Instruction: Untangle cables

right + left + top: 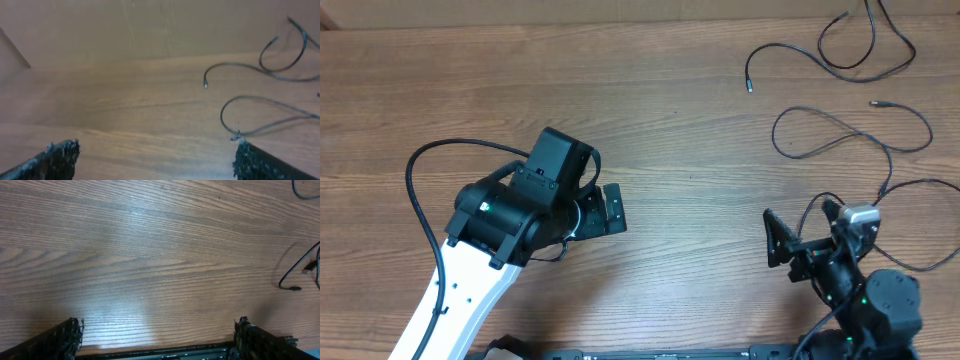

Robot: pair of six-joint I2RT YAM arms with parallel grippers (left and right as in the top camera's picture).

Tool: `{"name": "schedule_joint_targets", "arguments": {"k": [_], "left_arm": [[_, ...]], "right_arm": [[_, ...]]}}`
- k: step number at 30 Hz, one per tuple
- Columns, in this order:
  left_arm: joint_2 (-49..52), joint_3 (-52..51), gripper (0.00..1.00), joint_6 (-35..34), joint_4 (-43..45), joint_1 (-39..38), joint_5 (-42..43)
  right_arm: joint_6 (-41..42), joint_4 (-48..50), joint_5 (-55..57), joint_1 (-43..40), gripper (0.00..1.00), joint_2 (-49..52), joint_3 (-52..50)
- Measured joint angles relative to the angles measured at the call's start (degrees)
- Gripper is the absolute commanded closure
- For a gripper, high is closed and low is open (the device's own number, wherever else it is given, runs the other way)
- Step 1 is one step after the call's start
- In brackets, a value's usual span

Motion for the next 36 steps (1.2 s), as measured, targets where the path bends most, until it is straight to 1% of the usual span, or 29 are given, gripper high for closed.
{"name": "schedule_joint_targets", "arguments": {"k": [4, 12, 20, 29, 36], "left_arm": [[0.0, -0.04, 0.0, 0.0, 0.0, -0.02, 0.0], [0.0, -0.04, 0.0, 0.0, -0.02, 0.0, 0.0], [0.02, -0.04, 0.0, 0.0, 0.0, 0.0, 0.0], [0.02, -0.04, 0.01, 0.0, 0.0, 0.0, 0.0], [0.02, -0.04, 0.0, 0.0, 0.0, -0.02, 0.0]], "right_arm": [[-1.27, 8.31, -1.01, -0.85, 0.0, -4.02, -8.31], [-5.7, 17.88, -5.05, -0.92, 0.0, -9.49, -17.92], [-7.28, 21.14, -5.7, -3.5, 0.0, -11.37, -21.24], [-7.48, 28.09, -5.86, -4.74, 0.0, -12.0, -26.27], [-9.35, 28.2, -5.81, -5.2, 0.0, -12.0, -26.49]]}}
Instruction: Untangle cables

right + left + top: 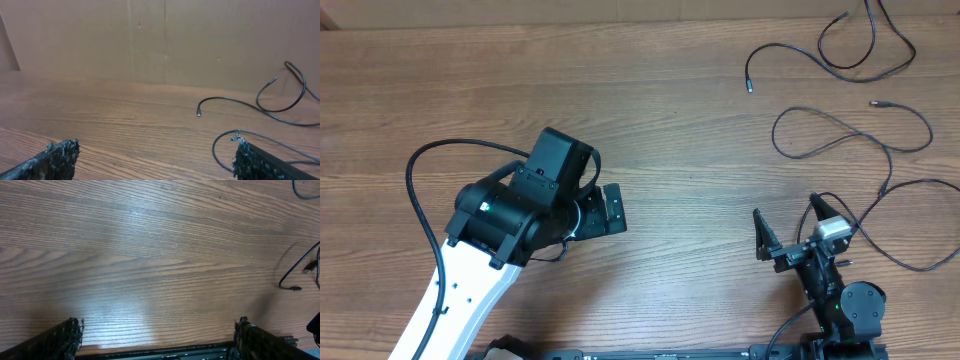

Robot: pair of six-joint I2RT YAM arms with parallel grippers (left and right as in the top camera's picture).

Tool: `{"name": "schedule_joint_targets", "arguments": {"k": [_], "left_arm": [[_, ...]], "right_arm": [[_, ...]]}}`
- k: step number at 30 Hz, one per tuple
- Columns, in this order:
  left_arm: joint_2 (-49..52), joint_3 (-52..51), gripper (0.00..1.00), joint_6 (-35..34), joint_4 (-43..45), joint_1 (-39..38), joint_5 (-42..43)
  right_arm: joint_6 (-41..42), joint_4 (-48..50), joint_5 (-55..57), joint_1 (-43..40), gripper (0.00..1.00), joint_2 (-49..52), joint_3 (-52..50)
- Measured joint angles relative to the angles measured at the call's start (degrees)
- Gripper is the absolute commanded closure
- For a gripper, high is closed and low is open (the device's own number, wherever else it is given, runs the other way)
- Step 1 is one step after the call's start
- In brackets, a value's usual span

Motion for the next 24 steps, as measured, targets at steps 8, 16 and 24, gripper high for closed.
{"name": "schedule_joint_targets", "arguments": {"k": [8, 16, 24], "left_arm": [[0.0, 0.0, 0.0, 0.0, -0.02, 0.02, 0.0], [-0.02, 0.0, 0.0, 0.0, -0.02, 0.02, 0.0], [0.0, 0.0, 0.0, 0.0, 0.0, 0.0, 0.0]], "right_arm": [[-1.84, -0.66, 3.02, -0.81, 0.0, 0.0, 0.0], [1.46, -1.27, 8.7, -0.85, 0.0, 0.0, 0.0], [1.55, -1.25, 9.92, -0.85, 0.0, 0.0, 0.0]]}}
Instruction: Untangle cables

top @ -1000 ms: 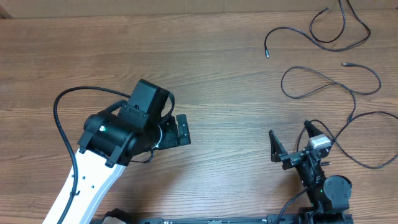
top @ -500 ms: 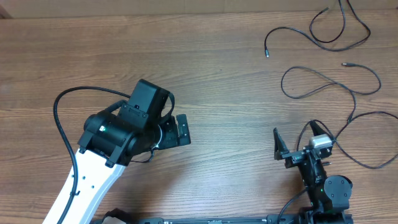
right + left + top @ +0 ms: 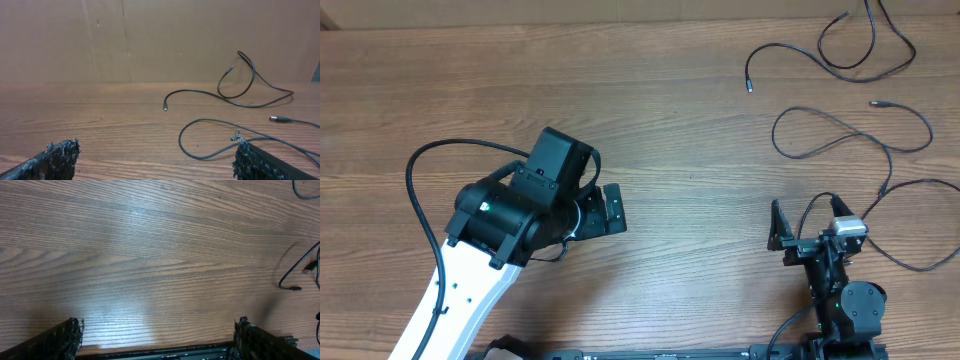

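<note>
Two thin black cables lie at the back right. The far cable (image 3: pixel 865 48) (image 3: pixel 240 95) ends in a plug (image 3: pixel 750 86) (image 3: pixel 165 107). The nearer cable (image 3: pixel 850 135) (image 3: pixel 200 125) forms a loop and runs on to the right edge, crossing itself near the right arm. My right gripper (image 3: pixel 808 228) (image 3: pixel 155 150) is open and empty, just in front of that loop, level with the table. My left gripper (image 3: pixel 610 210) (image 3: pixel 157 330) is open and empty over bare wood at centre left. A bit of cable (image 3: pixel 295 275) shows at the right edge of the left wrist view.
The wooden table (image 3: pixel 650 110) is backed by a brown cardboard wall (image 3: pixel 150 40). The left arm's own black supply cable (image 3: pixel 415 185) arcs out to its left.
My right gripper has shifted a little to the right and turned, so both cables now sit nearer the middle of its view. The left arm has not moved. No cable has moved.
The right gripper first pointed down at the table at the front right. It then stood level, facing the back wall with the cables off to its right. Now it faces the cables more squarely. The left gripper stayed open in place throughout.
</note>
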Robot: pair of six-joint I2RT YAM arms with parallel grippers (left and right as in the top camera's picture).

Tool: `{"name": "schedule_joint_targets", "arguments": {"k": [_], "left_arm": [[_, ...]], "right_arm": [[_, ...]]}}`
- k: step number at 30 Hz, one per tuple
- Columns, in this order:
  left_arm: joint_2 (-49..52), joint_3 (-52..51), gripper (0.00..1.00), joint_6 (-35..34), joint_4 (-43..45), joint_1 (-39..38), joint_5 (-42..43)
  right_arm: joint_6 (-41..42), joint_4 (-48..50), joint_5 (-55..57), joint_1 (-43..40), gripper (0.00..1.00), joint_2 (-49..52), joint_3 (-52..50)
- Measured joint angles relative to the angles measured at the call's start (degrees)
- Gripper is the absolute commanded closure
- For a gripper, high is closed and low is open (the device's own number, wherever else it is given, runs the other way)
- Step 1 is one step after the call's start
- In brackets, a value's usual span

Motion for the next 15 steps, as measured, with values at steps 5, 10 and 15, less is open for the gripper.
{"name": "schedule_joint_targets", "arguments": {"k": [5, 10, 15], "left_arm": [[0.0, 0.0, 0.01, 0.0, 0.0, 0.02, 0.0], [0.0, 0.0, 0.01, 0.0, 0.0, 0.02, 0.0], [0.0, 0.0, 0.0, 0.0, 0.0, 0.02, 0.0]], "right_arm": [[-1.73, 0.0, -0.04, 0.0, 0.0, 0.0, 0.0], [-3.04, 0.04, -0.02, 0.0, 0.0, 0.0, 0.0], [-3.48, 0.04, -0.04, 0.0, 0.0, 0.0, 0.0]]}}
